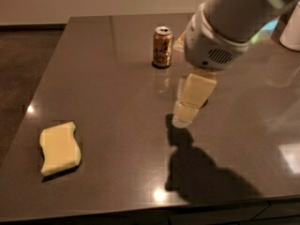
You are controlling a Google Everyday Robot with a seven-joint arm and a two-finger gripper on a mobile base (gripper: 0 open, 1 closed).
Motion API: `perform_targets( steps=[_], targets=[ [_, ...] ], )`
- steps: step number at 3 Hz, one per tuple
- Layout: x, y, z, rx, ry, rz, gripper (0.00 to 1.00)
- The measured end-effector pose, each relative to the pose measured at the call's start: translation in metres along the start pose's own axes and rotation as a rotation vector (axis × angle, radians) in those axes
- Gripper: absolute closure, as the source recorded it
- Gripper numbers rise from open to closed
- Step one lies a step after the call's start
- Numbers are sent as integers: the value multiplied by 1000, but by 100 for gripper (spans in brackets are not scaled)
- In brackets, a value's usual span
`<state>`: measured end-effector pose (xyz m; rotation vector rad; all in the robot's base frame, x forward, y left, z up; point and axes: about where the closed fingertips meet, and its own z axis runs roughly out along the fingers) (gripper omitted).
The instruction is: Pick sponge
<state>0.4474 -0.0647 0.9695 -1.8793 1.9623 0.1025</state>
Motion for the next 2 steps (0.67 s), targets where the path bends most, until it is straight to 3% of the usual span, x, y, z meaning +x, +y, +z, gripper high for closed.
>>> perform_targets(
  steps=[2],
  targets=[
    [-96,38,64,-80,-77,-126,0]
  ],
)
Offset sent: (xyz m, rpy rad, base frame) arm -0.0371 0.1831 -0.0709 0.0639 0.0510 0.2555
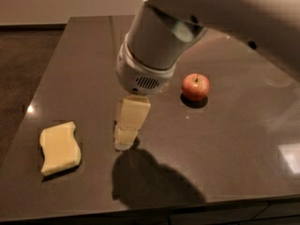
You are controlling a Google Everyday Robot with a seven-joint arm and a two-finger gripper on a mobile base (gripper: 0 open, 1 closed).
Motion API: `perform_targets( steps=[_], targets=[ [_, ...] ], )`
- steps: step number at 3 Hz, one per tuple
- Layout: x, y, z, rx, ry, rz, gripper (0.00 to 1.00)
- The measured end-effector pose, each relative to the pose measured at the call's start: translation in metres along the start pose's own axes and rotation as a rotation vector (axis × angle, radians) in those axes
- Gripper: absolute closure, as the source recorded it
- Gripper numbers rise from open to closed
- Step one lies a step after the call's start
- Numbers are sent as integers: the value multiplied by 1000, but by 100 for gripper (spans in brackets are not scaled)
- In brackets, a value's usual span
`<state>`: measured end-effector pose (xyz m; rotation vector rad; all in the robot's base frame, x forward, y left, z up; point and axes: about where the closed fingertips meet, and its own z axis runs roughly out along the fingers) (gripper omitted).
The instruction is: Pick sponge
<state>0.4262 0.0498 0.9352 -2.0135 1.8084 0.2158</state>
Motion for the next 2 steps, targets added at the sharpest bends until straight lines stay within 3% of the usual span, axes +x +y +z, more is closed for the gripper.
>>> perform_targets(
  steps=[2],
  targets=[
    [-73,29,68,-73,-28,-131,0]
  ],
)
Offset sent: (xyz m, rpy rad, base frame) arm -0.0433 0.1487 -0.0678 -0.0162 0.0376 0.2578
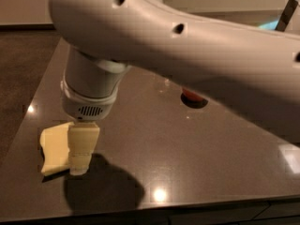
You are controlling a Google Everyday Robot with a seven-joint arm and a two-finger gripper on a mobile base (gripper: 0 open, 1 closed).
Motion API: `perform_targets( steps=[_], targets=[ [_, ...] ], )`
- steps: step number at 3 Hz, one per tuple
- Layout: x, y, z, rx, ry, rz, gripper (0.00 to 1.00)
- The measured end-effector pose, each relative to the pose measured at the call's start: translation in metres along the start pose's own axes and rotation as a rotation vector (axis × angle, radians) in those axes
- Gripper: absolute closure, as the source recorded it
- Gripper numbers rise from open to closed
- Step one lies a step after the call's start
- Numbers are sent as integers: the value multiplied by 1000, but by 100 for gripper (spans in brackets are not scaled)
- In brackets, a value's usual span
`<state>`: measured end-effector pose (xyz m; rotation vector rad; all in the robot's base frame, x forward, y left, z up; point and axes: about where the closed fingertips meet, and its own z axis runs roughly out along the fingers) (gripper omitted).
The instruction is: Pick sponge
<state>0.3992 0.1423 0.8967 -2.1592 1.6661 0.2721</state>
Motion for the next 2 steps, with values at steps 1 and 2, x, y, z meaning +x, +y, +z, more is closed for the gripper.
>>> perform_targets(
  steps=[1,2],
  targets=[
    [-26,9,34,-48,-5,-73,0],
    [-40,13,60,-85,-10,-125,0]
  ],
)
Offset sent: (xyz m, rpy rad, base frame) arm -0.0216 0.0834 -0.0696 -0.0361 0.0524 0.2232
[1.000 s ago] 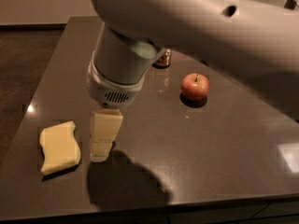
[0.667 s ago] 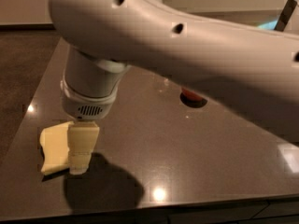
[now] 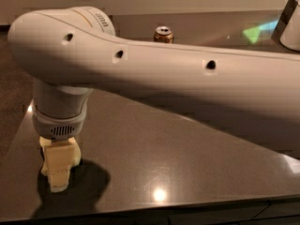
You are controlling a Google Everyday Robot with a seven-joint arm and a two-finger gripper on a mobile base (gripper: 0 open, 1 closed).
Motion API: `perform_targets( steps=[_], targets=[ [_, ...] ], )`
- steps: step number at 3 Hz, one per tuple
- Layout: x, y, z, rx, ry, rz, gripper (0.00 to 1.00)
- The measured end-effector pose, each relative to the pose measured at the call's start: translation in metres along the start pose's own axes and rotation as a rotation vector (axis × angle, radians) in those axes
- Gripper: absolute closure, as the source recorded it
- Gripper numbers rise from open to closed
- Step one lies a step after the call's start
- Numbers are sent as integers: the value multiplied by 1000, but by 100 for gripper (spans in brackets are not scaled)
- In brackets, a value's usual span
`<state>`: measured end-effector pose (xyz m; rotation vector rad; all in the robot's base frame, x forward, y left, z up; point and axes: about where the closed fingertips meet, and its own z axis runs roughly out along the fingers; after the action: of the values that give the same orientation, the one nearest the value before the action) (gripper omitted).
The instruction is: Pick sponge
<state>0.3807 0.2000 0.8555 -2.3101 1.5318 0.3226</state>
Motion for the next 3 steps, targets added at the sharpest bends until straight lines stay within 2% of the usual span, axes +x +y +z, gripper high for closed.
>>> perform_targets(
  steps=[1,3],
  targets=[
    [-2,-6,17,-24,6,-23,17],
    [9,-20,14,-40,2,-29,63]
  ],
)
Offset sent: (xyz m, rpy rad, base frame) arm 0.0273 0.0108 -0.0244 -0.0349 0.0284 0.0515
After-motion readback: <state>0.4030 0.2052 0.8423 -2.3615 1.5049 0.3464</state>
